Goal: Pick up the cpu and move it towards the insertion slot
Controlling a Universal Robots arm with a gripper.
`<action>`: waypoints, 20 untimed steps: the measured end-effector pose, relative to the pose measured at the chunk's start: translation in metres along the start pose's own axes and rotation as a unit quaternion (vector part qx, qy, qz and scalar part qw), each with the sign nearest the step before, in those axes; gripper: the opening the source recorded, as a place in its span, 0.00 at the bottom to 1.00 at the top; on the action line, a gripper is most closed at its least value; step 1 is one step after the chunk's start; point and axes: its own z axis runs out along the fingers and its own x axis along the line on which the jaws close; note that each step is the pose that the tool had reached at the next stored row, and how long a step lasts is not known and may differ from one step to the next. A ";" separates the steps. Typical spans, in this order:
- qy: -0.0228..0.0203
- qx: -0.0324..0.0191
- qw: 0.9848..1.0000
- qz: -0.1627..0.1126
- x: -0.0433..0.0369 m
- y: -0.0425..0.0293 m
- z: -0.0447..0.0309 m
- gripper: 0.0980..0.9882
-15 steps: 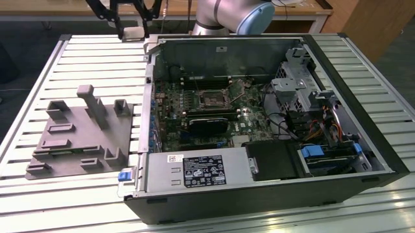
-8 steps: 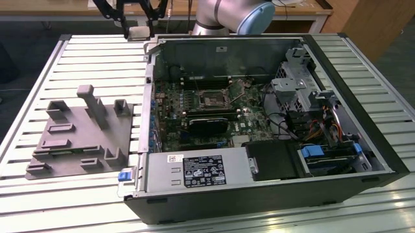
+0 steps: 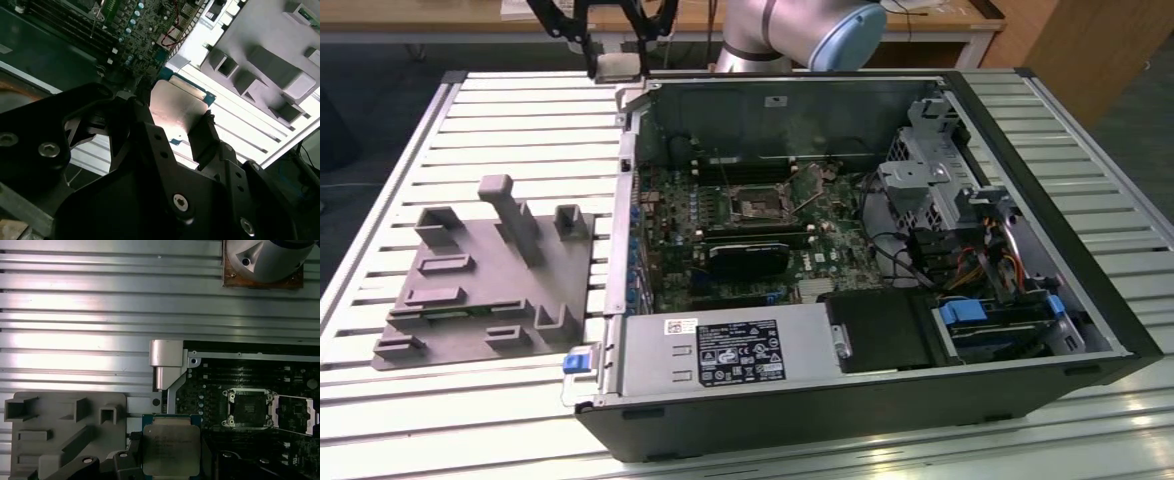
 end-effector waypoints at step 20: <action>0.000 0.000 1.000 0.000 -0.0200 0.0085 0.0013 0.50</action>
